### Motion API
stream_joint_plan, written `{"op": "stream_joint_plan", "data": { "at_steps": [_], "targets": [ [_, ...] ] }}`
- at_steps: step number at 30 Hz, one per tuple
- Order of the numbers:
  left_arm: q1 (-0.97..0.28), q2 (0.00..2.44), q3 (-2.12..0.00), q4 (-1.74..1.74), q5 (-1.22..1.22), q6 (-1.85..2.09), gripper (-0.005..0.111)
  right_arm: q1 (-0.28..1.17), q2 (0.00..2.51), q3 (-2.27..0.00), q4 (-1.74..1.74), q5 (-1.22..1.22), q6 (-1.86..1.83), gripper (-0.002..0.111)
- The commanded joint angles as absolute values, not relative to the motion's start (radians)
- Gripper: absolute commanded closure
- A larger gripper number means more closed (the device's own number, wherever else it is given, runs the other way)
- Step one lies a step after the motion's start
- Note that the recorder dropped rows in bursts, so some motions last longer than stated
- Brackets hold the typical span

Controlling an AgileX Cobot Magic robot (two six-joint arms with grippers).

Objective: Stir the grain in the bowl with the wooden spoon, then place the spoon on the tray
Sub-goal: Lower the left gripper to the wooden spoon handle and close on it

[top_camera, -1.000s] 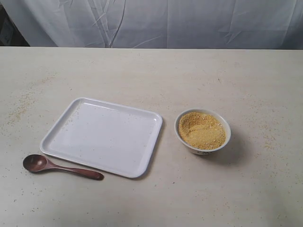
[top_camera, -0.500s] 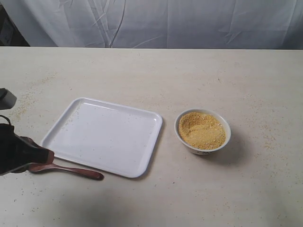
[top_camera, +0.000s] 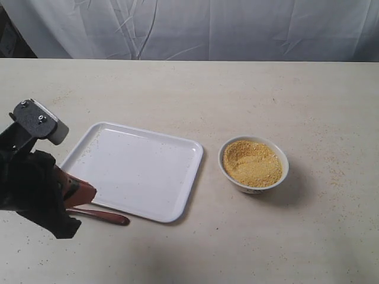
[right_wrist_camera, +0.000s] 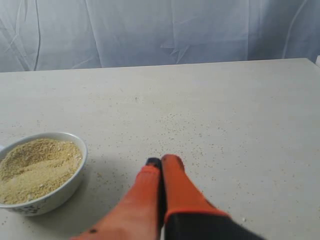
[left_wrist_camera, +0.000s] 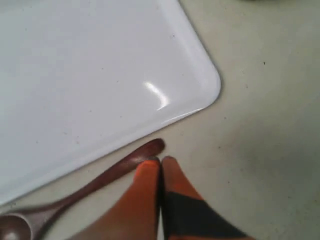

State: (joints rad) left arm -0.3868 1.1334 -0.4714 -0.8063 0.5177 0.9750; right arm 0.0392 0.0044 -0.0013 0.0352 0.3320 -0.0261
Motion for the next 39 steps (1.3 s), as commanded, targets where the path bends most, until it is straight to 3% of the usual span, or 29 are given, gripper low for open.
{"op": "stream_joint_plan", "data": {
  "at_steps": [1,7,11,39],
  "targets": [
    [-0.398,1.139,-0.484,-0.699,0.505,1.028,0.099,0.043,0.000,0.000,0.035,0.326,-0.026,0.109],
    [-0.399,1.211,-0.487,-0.613,0.470,1.042,0.067,0.043,0.000,0.000,0.035,0.326,-0.026,0.109],
    [-0.399,1.262,-0.489,-0.597,0.469,1.174,0.054,0.043,0.000,0.000,0.035,0.326,-0.026,0.109],
    [-0.399,1.473,-0.491,-0.451,0.323,1.372,0.053,0.043,0.000,0.000,0.035,0.326,-0.026,0.109]
  ]
}}
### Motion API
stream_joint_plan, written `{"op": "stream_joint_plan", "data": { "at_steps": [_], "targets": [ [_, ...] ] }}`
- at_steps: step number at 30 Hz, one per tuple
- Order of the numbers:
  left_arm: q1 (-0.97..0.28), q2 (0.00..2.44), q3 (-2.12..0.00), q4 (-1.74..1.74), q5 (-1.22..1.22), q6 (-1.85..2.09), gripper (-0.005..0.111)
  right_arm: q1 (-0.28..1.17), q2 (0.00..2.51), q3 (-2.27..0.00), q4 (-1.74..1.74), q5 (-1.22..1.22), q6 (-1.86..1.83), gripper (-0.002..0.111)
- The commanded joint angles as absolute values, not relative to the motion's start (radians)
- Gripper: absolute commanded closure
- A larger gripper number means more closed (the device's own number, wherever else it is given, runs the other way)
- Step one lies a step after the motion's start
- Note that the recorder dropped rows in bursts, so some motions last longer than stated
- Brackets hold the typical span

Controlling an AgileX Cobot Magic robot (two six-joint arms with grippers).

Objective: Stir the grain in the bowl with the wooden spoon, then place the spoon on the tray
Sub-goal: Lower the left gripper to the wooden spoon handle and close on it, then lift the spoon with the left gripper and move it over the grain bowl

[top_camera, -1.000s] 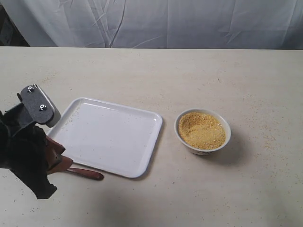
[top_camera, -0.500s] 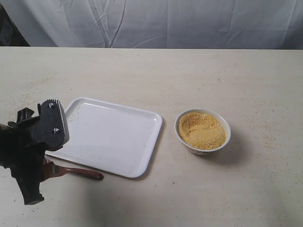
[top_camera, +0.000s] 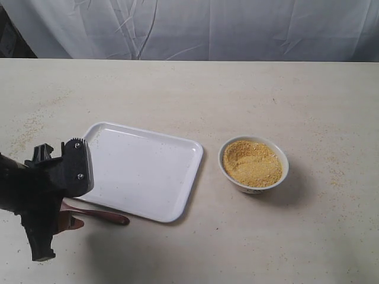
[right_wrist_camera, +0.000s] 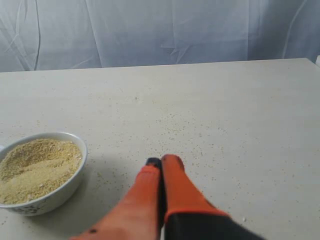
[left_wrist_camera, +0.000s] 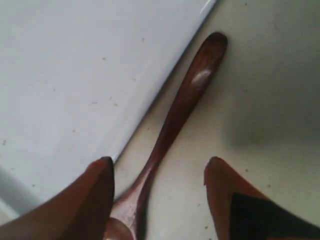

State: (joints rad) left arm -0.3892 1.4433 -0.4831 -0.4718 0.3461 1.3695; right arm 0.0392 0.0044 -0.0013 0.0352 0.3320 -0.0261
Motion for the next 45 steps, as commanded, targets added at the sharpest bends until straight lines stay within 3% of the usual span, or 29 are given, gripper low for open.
{"op": "stream_joint_plan", "data": {
  "at_steps": [1,24,38,42,45],
  "targets": [
    [-0.399,1.480,-0.491,-0.451,0.309,1.372,0.053,0.043,0.000,0.000,0.035,0.326,-0.026,0.109],
    [-0.399,1.564,-0.491,-0.457,0.351,1.377,0.053,0.043,0.000,0.000,0.035,0.326,-0.026,0.109],
    [-0.399,1.564,-0.491,-0.493,0.396,1.372,0.106,0.043,0.000,0.000,0.035,0.326,-0.026,0.109],
    [-0.399,1.564,-0.501,-0.504,0.415,1.372,0.107,0.043,0.000,0.000,0.035,0.324,-0.026,0.109],
    [-0.399,1.515,-0.598,-0.508,0.614,1.369,0.107,0.043,0.000,0.000,0.035,0.324,-0.026,0.109]
  ]
}}
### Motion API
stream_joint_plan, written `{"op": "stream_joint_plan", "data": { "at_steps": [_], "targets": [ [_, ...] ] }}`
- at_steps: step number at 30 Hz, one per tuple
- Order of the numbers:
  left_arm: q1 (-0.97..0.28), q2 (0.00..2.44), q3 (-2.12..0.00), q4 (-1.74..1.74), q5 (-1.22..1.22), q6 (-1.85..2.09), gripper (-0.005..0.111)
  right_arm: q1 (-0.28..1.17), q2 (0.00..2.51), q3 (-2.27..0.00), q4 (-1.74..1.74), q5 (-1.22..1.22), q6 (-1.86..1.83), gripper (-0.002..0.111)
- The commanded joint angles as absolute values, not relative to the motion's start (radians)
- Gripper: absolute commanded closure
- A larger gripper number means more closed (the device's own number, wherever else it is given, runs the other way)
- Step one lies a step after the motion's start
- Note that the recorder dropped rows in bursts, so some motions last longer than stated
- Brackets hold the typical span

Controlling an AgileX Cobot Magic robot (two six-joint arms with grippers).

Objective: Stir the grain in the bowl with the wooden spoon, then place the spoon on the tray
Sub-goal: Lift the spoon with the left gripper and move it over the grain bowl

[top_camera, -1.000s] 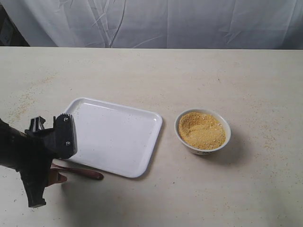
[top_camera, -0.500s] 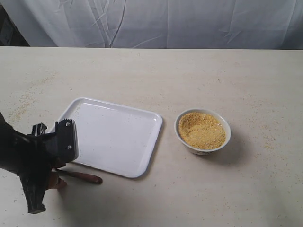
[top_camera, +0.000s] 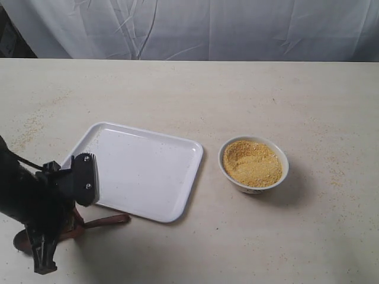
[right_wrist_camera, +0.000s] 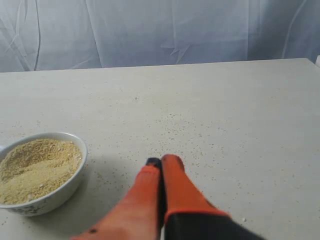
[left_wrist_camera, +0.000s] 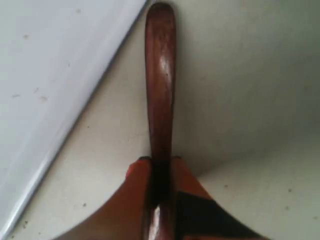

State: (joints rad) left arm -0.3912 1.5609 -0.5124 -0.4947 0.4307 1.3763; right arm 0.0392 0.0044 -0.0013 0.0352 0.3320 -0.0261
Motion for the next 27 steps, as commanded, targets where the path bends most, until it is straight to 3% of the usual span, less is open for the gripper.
{"op": "stream_joint_plan", "data": {
  "at_steps": [1,6,11,15,27],
  "targets": [
    [-0.399,1.496,-0.625,-0.508,0.670,1.369,0.107,0.043,0.000,0.000,0.035,0.324,-0.026,0.109],
    [-0.399,1.379,-0.825,-0.589,0.818,1.151,0.107,0.043,0.000,0.000,0.035,0.324,-0.026,0.109],
    [-0.401,1.389,-0.880,-1.218,0.557,1.324,0.107,0.043,0.000,0.000,0.035,0.326,-0.026,0.109],
    [-0.414,1.537,-0.894,-1.744,0.543,1.595,0.107,0.043,0.000,0.000,0.035,0.326,-0.026,0.109],
    [-0.624,1.923,-1.220,-1.744,0.466,1.657,0.107,0.043,0.000,0.000,0.035,0.324,-0.026,0.109]
  ]
}}
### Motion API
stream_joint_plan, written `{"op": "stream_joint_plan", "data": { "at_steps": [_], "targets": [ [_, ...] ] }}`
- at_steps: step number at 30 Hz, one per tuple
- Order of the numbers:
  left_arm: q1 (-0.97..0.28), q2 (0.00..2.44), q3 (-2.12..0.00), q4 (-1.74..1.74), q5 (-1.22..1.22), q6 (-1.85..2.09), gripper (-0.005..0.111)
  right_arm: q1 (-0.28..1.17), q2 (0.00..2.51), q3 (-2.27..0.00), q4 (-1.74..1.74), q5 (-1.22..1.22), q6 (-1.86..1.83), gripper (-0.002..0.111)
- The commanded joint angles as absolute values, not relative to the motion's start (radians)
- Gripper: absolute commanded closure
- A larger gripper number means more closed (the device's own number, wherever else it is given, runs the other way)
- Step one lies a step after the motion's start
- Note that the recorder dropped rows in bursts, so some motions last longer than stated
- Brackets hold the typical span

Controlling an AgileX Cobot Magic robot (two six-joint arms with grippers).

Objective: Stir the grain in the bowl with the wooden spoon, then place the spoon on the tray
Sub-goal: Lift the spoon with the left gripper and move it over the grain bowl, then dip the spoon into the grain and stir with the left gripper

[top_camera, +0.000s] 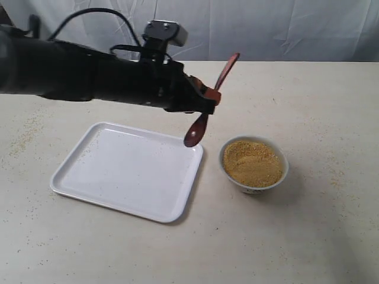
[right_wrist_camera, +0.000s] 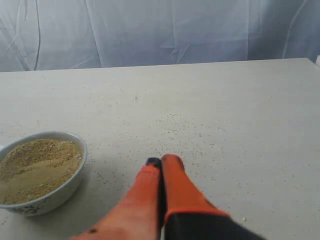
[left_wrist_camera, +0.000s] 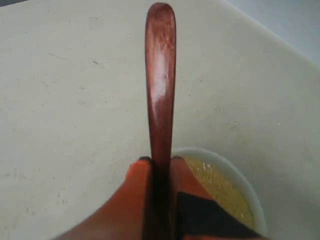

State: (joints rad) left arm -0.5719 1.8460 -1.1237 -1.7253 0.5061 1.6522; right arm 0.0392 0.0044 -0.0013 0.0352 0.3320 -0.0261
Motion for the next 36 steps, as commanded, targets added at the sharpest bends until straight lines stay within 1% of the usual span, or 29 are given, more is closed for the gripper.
{"op": "stream_joint_plan", "data": {
  "at_steps": [1,7,11,18,21,27,36],
  "targets": [
    [-0.640,1.942,-1.243,-1.744,0.469,1.657,0.107,0.043,0.000,0.000,0.035,0.324,-0.026,0.109],
    [-0.716,2.053,-1.387,-1.744,0.422,1.660,0.107,0.043,0.000,0.000,0.035,0.324,-0.026,0.109],
    [-0.740,2.117,-1.434,-1.744,0.454,1.681,0.107,0.043,0.000,0.000,0.035,0.324,-0.026,0.109],
    [-0.768,2.179,-1.441,-1.744,0.524,1.882,0.107,0.043,0.000,0.000,0.035,0.326,-0.026,0.109],
    [-0.785,2.180,-1.441,-1.640,0.530,1.974,0.107,0.043,0.000,0.000,0.035,0.326,-0.026,0.109],
    [-0.800,2.180,-1.441,-1.617,0.543,1.974,0.107,0.043,0.000,0.000,0.035,0.326,-0.026,0.109],
    [-0.800,2.180,-1.441,-1.509,0.499,1.974,0.107,0.043,0.000,0.000,0.035,0.324,-0.026,0.109]
  ]
}}
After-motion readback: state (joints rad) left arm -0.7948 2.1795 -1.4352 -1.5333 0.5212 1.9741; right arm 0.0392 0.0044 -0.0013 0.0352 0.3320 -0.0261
